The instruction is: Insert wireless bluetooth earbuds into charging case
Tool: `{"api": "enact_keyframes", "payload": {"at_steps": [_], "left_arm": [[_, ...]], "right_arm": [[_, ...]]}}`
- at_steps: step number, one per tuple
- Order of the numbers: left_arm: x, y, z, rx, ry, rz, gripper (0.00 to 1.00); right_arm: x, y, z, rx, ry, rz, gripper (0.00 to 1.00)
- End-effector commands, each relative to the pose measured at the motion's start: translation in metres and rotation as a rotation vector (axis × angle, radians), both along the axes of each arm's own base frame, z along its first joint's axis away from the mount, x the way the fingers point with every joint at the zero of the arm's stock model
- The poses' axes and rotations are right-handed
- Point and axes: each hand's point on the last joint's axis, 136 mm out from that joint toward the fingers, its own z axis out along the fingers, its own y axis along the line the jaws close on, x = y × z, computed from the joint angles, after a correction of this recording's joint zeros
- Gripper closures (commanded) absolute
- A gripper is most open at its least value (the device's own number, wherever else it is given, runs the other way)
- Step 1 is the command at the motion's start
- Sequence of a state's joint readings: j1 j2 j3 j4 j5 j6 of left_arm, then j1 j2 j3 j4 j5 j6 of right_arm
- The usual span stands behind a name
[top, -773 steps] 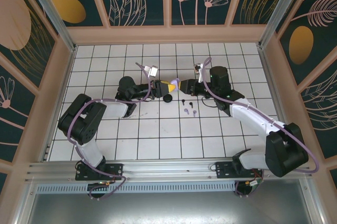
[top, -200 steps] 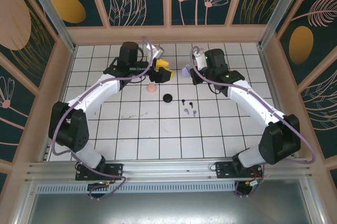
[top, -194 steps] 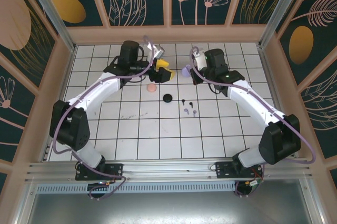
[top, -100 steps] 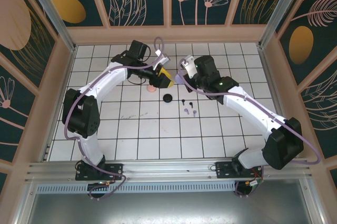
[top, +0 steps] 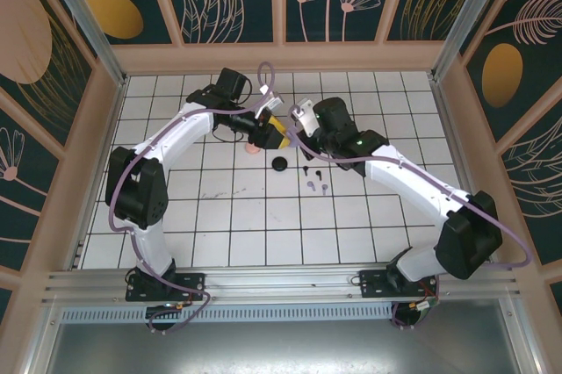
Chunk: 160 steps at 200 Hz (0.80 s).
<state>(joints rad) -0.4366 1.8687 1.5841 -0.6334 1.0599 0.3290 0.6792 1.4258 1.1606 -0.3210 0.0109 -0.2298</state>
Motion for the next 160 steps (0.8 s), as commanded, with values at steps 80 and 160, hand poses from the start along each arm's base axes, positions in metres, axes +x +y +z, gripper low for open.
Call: {"api": "enact_keyframes", "payload": {"at_steps": [80, 160], "left_arm": [[0.000, -0.002, -0.002, -0.035, 0.018, -0.036, 0.44], [0.001, -0.003, -0.001, -0.045, 0.018, -0.042, 0.58]], "right_arm": [[0.007, 0.016, 0.018, 0.031, -0.032, 0.007, 1.00], [0.008, 0.020, 0.018, 0.029, -0.029, 0.014, 1.00]]}}
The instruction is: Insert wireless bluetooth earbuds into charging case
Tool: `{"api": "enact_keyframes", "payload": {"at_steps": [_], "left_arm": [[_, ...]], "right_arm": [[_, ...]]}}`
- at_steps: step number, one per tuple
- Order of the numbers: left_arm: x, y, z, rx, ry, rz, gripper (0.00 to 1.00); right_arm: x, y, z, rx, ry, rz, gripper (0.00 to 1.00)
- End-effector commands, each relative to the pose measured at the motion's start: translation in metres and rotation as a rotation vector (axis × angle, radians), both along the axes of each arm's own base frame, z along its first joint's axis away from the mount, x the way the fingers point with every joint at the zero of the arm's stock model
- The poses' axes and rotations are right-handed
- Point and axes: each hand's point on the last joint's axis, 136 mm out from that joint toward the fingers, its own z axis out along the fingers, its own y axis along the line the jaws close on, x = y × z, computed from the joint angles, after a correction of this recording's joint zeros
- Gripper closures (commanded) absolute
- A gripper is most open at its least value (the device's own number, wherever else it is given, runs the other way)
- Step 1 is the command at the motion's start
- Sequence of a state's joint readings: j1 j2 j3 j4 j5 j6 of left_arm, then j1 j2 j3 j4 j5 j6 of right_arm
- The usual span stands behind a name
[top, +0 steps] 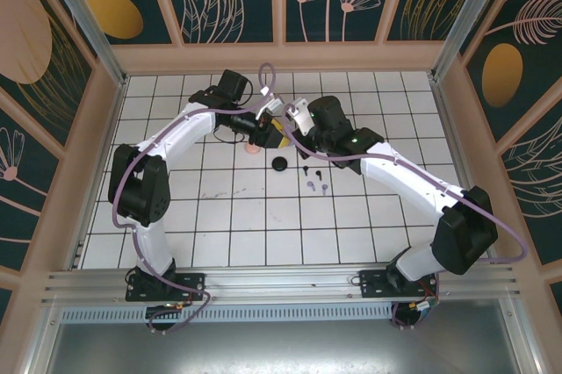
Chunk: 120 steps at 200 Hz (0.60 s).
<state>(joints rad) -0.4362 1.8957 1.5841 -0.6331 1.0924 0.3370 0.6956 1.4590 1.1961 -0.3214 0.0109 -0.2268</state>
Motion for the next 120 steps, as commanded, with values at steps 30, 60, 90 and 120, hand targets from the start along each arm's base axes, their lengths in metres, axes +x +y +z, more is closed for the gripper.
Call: {"api": "enact_keyframes", "payload": {"at_steps": [30, 60, 90, 120], "left_arm": [[-0.0014, 0.0003, 0.0052, -0.031, -0.007, -0.027, 0.53], [-0.0038, 0.0011, 0.0039, -0.031, -0.005, -0.031, 0.53], [-0.0038, 0.0013, 0.0023, -0.031, -0.002, -0.032, 0.61], [-0.0035, 0.0012, 0.0037, -0.033, -0.006, -0.032, 0.70]], "right_arm": [[0.0061, 0.0092, 0.0158, 0.023, -0.029, 0.001, 1.00], [0.0073, 0.0096, 0.0173, 0.020, -0.032, 0.001, 1.00], [0.0082, 0.0103, 0.0180, 0.021, -0.032, 0.000, 1.00], [0.0081, 0.0095, 0.0176, 0.019, -0.032, -0.001, 1.00]]}}
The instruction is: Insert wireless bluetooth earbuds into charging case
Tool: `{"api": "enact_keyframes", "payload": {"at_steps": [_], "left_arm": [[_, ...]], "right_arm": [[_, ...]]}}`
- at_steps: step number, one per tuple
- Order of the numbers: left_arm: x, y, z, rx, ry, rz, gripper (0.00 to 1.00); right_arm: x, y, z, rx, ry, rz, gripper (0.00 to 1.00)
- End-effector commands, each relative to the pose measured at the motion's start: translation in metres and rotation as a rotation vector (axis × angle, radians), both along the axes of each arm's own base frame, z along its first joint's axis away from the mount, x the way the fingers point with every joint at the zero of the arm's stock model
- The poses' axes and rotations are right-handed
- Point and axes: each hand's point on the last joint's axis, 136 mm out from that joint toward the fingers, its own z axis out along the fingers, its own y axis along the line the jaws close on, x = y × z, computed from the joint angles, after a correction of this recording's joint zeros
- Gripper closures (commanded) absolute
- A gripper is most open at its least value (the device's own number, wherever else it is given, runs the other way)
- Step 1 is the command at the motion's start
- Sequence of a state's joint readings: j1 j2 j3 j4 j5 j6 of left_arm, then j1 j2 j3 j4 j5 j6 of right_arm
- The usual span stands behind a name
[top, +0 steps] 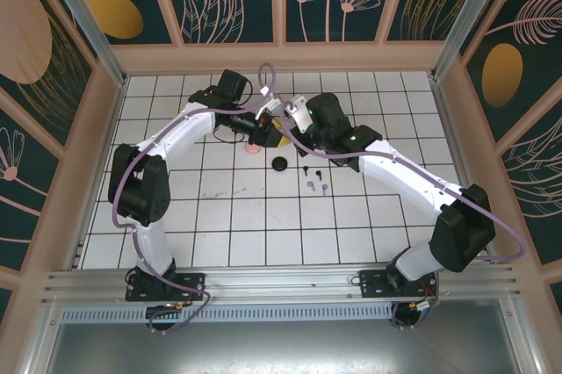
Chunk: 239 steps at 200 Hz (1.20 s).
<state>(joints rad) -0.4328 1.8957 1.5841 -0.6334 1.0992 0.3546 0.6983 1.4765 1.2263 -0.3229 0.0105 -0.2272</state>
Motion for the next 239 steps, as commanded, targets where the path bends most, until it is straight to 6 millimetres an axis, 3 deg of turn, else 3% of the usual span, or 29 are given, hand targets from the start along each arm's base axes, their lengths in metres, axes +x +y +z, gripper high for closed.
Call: {"api": "enact_keyframes", "payload": {"at_steps": [1, 73, 88, 105, 146, 174, 179, 200, 239], "left_arm": [[-0.004, 0.000, 0.003, -0.024, 0.007, -0.025, 0.70], [-0.006, 0.000, 0.002, -0.035, 0.010, -0.034, 1.00], [-0.006, 0.000, 0.003, -0.045, 0.001, -0.032, 1.00], [-0.001, -0.001, 0.004, -0.058, -0.023, 0.003, 1.00], [0.016, 0.006, 0.020, -0.128, -0.100, 0.127, 1.00], [0.023, 0.012, 0.028, -0.143, -0.144, 0.195, 1.00], [0.021, 0.014, 0.042, -0.161, -0.179, 0.206, 1.00], [0.020, 0.018, 0.060, -0.204, -0.233, 0.254, 1.00], [0.019, 0.033, 0.100, -0.257, -0.387, 0.377, 1.00]], "right_arm": [[0.004, 0.005, 0.012, 0.011, -0.023, -0.004, 1.00], [0.008, 0.003, 0.017, 0.016, -0.035, -0.030, 1.00], [0.008, 0.001, 0.023, 0.027, -0.037, -0.038, 0.82], [0.002, -0.002, 0.033, 0.050, -0.038, -0.040, 0.70], [-0.026, -0.029, 0.046, 0.115, -0.008, -0.080, 0.58], [-0.047, -0.052, 0.034, 0.164, 0.035, -0.138, 0.51], [-0.049, -0.056, 0.031, 0.175, 0.044, -0.153, 0.50], [-0.053, -0.068, 0.011, 0.205, 0.102, -0.221, 0.48], [-0.056, -0.071, -0.028, 0.259, 0.230, -0.333, 0.48]]}}
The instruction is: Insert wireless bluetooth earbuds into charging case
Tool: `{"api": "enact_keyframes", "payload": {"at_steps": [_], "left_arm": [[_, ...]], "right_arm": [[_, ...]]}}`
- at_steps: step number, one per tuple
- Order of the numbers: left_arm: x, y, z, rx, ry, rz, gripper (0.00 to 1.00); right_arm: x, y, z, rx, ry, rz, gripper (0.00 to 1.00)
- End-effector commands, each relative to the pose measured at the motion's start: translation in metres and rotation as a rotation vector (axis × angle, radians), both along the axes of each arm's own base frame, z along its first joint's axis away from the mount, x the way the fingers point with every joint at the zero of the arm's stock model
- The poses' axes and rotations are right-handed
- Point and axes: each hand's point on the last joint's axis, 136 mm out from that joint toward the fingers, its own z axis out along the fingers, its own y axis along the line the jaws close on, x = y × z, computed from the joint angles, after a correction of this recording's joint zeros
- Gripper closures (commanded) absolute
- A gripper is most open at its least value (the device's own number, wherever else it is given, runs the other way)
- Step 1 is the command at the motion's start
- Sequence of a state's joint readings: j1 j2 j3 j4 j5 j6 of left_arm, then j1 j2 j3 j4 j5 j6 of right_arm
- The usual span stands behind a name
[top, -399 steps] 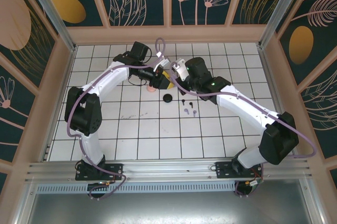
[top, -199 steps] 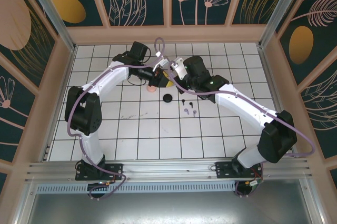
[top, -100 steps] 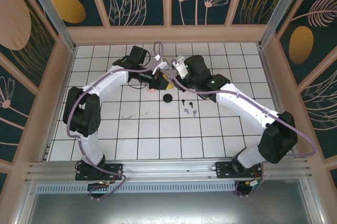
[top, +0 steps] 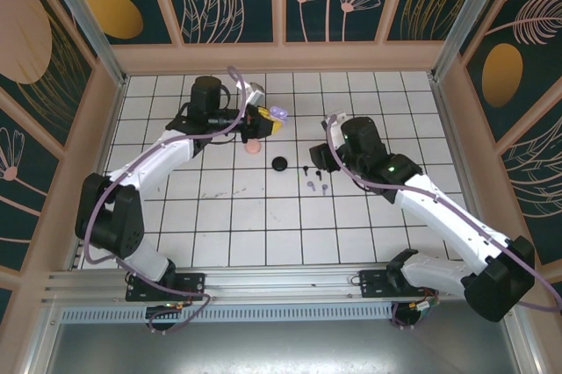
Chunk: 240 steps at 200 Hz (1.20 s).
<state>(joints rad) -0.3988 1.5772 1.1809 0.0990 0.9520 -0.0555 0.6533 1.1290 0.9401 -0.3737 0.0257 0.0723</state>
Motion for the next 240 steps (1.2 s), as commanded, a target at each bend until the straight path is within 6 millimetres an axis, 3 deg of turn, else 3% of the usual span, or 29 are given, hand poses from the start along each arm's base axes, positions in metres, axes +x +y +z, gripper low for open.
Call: {"api": "enact_keyframes", "payload": {"at_steps": [1, 60, 94, 142, 183, 240], "left_arm": [[0.005, 0.009, 0.043, -0.069, -0.151, 0.104, 1.00], [-0.002, 0.036, 0.093, -0.163, -0.457, 0.274, 1.00], [-0.026, 0.056, 0.110, -0.250, -0.692, 0.348, 1.00], [-0.042, 0.073, 0.127, -0.369, -0.716, 0.423, 1.00], [-0.058, 0.081, 0.123, -0.527, -0.687, 0.410, 1.00], [-0.060, 0.079, 0.098, -0.603, -0.573, 0.370, 1.00]], "right_arm": [[-0.001, -0.001, -0.022, 0.078, 0.102, -0.093, 0.48], [0.009, -0.001, -0.059, 0.071, 0.237, -0.221, 0.48], [0.010, -0.001, -0.084, 0.018, 0.321, -0.258, 0.48], [0.007, 0.004, -0.112, -0.059, 0.397, -0.259, 0.50], [0.003, 0.009, -0.131, -0.133, 0.433, -0.253, 0.54], [0.004, 0.019, -0.151, -0.208, 0.453, -0.234, 0.57]]}}
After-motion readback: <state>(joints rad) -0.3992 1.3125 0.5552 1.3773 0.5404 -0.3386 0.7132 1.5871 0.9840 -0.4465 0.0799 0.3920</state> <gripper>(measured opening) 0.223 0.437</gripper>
